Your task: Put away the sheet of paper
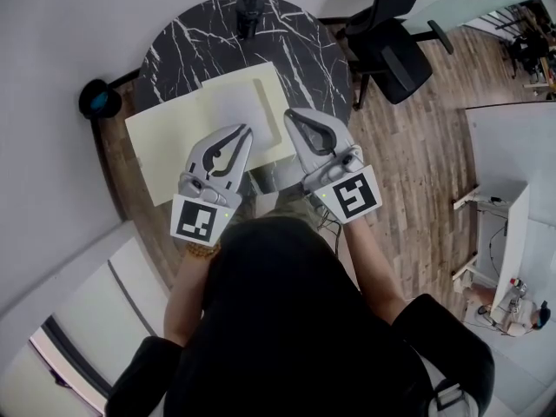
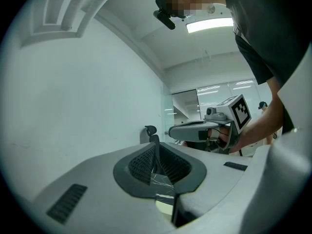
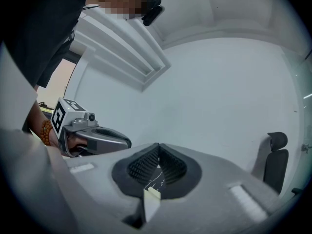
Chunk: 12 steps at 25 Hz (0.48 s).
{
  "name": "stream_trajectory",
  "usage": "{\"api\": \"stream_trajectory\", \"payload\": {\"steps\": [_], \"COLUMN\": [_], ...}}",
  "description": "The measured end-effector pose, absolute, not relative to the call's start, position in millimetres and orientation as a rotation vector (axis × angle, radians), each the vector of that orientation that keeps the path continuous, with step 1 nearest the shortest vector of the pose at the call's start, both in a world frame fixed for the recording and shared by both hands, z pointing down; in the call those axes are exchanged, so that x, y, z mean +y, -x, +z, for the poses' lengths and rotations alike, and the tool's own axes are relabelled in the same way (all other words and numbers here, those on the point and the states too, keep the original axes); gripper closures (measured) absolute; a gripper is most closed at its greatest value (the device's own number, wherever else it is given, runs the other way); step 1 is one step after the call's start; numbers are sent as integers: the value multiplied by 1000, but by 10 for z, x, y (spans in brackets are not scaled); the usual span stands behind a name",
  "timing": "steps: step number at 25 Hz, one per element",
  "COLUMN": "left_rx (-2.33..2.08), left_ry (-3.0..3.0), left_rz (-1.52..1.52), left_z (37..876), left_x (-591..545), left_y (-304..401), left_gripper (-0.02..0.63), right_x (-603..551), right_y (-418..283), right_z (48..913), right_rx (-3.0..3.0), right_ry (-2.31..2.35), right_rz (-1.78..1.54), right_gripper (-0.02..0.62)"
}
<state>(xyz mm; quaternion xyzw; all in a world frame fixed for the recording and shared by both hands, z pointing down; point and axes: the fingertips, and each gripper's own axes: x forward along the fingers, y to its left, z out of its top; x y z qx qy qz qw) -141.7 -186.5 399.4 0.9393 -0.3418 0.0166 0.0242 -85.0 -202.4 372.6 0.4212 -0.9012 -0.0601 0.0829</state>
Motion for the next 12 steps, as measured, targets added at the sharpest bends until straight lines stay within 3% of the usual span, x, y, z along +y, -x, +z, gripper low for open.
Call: {"api": "stream_trajectory", "payload": {"steps": [12], "left_rx": [-1063], "left_ry": [-2886], "left_rz": [53], "left_z": [4078], "left_x": [-1792], "left_y": [1444], "left_gripper": [571], "right_x": [-1951], "right_y": [883], "right_z": [3749], "right_rx": [-2700], "right_ry": [-1256], "right_rz": [-173], "right_gripper": [597]}}
